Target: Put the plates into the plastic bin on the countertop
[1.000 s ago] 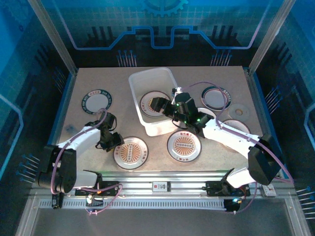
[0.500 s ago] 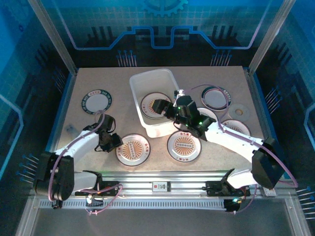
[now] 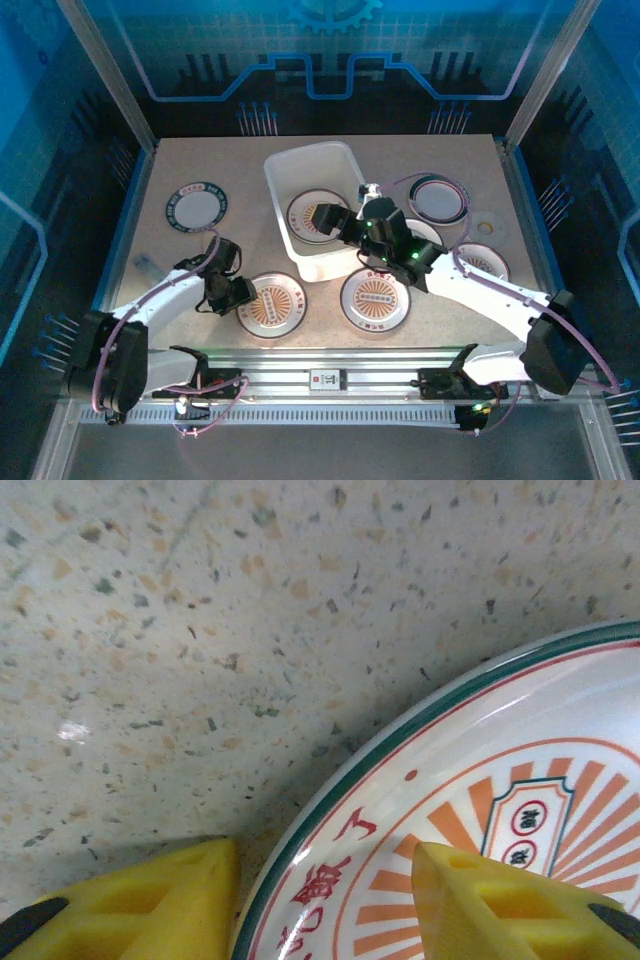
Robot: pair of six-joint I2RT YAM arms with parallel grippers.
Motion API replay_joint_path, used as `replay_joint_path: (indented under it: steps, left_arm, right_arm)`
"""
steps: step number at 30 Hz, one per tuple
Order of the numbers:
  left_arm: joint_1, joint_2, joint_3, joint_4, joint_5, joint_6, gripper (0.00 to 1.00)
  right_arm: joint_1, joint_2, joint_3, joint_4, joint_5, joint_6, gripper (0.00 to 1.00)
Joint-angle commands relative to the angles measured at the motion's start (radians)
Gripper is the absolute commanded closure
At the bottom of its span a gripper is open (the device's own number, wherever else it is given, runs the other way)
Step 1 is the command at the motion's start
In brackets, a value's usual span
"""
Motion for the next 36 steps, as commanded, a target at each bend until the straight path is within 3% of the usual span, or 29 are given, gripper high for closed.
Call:
replay_joint_path:
  steps: [1,19,36]
  left_arm:
    - [-0.016,0.026,0.001,-0.026,0.024,0.019,0.50]
    - [-0.018,-0.079,-0.030,-0.012,-0.016,-0.011,0.81]
    - [-0.017,-0.277,0.059,-0.090,-0.049,-0.055,0.96]
  right_arm:
    - [0.012,-0.031,-0.016,-0.013,0.027,-0.028,0.07]
    - [0.013,-0.036,-0.045,0.014,0.027,-0.008,0.07]
    - [0.013,-0.063,-0.032,0.006,0.032,-0.014,0.08]
